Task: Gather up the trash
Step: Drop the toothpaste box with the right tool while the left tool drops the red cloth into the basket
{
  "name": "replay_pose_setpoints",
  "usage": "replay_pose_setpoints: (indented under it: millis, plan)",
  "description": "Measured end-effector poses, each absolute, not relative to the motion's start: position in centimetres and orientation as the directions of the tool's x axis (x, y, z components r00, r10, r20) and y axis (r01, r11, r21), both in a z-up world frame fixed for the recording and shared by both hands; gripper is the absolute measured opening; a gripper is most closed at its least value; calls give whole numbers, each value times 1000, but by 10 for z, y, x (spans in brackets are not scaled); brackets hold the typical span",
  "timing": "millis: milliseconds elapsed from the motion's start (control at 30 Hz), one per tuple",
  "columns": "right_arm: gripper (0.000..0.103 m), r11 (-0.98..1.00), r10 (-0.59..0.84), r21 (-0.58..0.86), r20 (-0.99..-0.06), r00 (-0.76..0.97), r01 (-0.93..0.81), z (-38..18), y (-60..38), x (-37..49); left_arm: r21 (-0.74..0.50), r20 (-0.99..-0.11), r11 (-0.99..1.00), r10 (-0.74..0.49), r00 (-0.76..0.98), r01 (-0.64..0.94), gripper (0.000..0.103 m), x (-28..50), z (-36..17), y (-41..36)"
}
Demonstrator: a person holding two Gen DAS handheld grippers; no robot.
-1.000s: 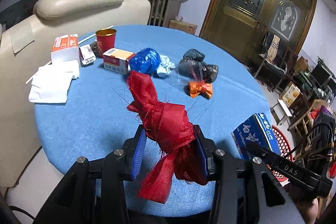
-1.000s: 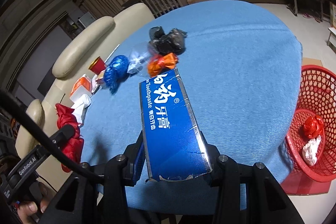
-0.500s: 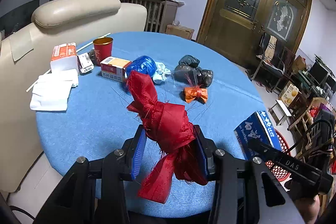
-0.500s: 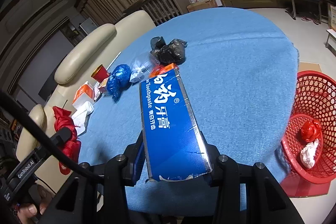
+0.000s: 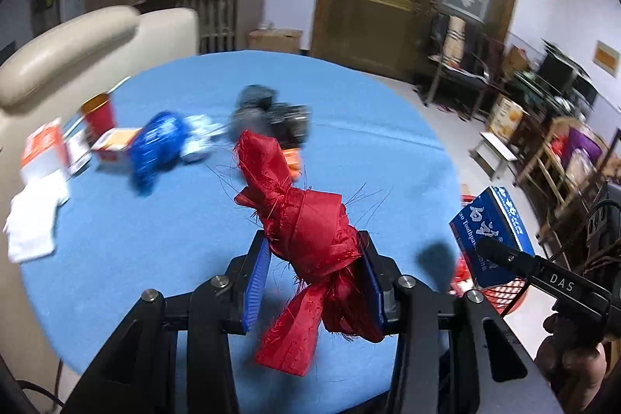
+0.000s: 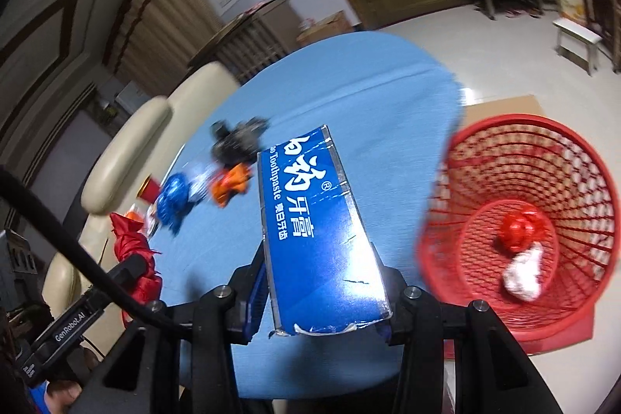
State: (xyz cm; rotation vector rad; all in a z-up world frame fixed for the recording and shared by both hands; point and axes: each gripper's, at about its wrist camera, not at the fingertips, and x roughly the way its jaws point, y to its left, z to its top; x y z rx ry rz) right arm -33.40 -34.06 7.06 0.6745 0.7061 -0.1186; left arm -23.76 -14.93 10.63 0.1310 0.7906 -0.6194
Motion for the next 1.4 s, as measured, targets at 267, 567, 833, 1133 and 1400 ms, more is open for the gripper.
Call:
replay_pose_setpoints:
  millis: [267,567,833,1133,1400]
  plan:
    - [48,689,-11,544,-652,758,479,60,-417,-374,-95,-702,721,-537,468,686,45,-250,110,-217]
    - [48,638,-78,522,-687,722,566,49,-461,-391,-102,-706,652,-580,408,751,45,-254,112,-260]
    - [48,633,-95,498,-710,698,593,44,-468,-379,-111,-701,623,-601,383,774,45,-259,115,-279]
    - [73,585,-77,466,-783,617,664,22,-485,-368,-116,-708,619,-600,373,777,45,-258,112,-287]
    - [73,537,-143,477,-762,632,696,33,-498,-391,-122,-710,580,-618,338,806,45,-267,110,-306]
